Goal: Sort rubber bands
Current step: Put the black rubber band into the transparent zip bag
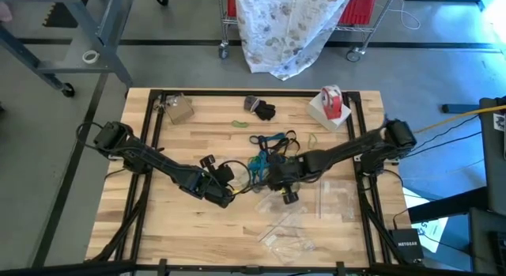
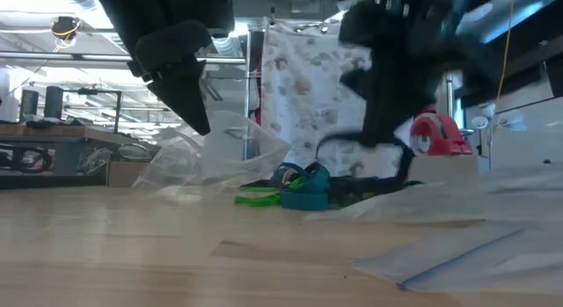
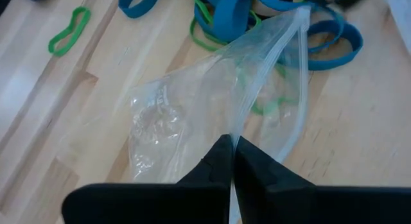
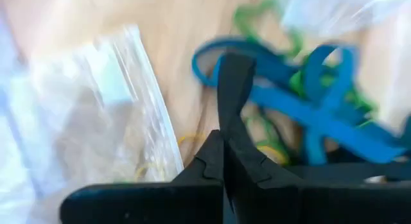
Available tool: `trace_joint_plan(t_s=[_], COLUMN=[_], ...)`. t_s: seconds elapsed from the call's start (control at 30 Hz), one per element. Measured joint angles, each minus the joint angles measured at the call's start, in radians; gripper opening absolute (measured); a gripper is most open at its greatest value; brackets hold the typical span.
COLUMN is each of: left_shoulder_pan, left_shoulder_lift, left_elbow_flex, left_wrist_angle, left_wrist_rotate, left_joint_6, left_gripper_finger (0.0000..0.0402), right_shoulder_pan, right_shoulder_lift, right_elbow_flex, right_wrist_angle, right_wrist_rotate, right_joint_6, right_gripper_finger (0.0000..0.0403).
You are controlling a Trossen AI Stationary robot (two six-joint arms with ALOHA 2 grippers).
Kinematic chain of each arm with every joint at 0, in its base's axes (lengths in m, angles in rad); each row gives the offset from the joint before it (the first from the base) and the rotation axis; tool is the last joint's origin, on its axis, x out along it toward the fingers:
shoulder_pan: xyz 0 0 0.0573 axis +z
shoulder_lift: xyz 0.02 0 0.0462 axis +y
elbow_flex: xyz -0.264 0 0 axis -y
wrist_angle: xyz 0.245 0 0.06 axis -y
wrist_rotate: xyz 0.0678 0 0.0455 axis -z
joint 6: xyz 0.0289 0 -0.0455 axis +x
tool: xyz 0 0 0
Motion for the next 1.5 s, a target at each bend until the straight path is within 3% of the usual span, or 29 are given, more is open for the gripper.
trace_joint_plan(t_s=[0.3,0.77,1.07,1.23,1.5], left_shoulder_pan=[0.0,0.002,0.002,-0.008,-0.013], left_shoulder_lift=[0.0,0.0,0.0,0.0,0.0], left_elbow_flex=[0.0,0.0,0.008,0.045,0.079], left_wrist_angle=[0.06,0.197,0.273,0.289,0.293], left_wrist_rotate=[0.0,0.02,0.061,0.072,0.125], left_joint_6=[-0.015,-0.127,-0.122,-0.044,0.034], left_gripper_finger=[0.0,0.0,0.0,0.0,0.0], right_shoulder_pan=[0.006,0.006,0.005,0.005,0.004], right_shoulder_lift=[-0.159,-0.159,-0.129,-0.12,-0.078], right_elbow_flex=[0.0,0.002,0.002,0.002,0.002], right_wrist_angle=[0.14,0.482,0.535,0.581,0.661], right_wrist_rotate=[-0.064,-0.133,-0.239,-0.286,-0.316], right_joint_6=[0.004,-0.006,-0.103,-0.166,-0.37], right_gripper_finger=[0.0001,0.0001,0.0001,0.0001,0.0001])
